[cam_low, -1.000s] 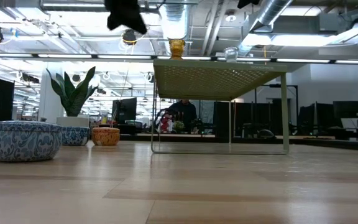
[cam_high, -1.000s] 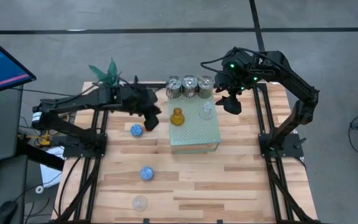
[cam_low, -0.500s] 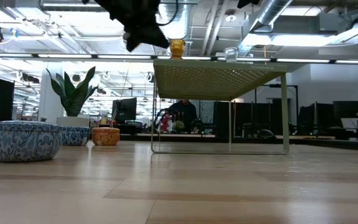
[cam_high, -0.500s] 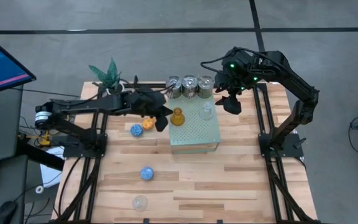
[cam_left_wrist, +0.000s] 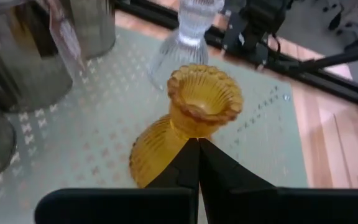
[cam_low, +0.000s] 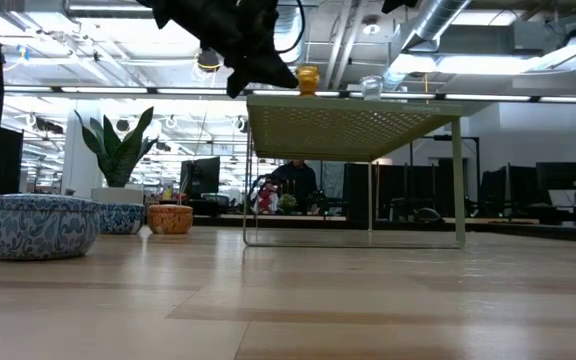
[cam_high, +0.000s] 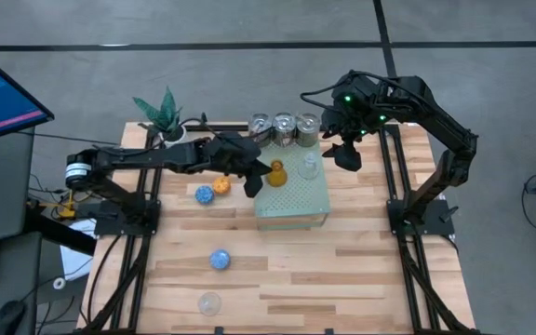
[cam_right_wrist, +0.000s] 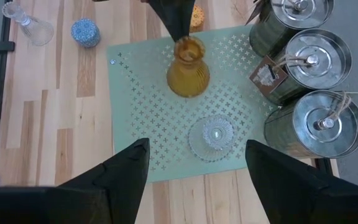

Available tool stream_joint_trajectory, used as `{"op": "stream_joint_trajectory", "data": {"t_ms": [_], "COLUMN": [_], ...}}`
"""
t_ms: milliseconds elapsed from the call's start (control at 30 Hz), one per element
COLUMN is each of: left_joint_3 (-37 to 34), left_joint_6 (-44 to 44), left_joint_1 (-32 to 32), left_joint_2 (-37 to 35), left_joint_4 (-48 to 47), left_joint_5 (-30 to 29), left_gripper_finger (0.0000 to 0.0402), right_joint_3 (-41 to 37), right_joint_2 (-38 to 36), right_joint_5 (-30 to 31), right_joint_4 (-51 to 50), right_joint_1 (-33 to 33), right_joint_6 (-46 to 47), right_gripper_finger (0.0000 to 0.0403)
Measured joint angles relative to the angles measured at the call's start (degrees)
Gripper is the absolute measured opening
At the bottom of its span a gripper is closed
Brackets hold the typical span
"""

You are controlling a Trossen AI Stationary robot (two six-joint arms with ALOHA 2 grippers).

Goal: Pick & Place candle stick holders
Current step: Put the yellow candle holder on the shelf, then put the transparent candle holder on the shelf

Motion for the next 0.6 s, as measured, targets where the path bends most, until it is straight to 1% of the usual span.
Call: {"op": "stream_joint_trajectory", "data": {"t_ms": [133,367,500,600], "left_joint_3": [0.0,0.04,0.04,0.04], "left_joint_6": [0.0,-0.3,-0.44,-0.44], "left_joint_1": [0.79,2.0,1.99,2.02], "left_joint_2": [0.5,2.98,4.14,2.8], "left_joint_4": [1.62,6.57,6.59,3.99], "left_joint_5": [0.22,2.84,3.98,3.11], "left_gripper_finger": [0.0002,0.0002,0.0002,0.0002], "right_joint_3": [0.0,0.0,0.0,0.0], "right_joint_2": [0.0,0.0,0.0,0.0], "right_joint_5": [0.0,0.0,0.0,0.0], "right_joint_4": [-0.02,-0.02,-0.03,-0.07], "right_joint_1": [0.0,0.0,0.0,0.0], "right_joint_6": [-0.25,-1.39,-1.39,-1.41], "right_gripper_finger": [0.0256,0.0256,0.0256,0.0256]}}
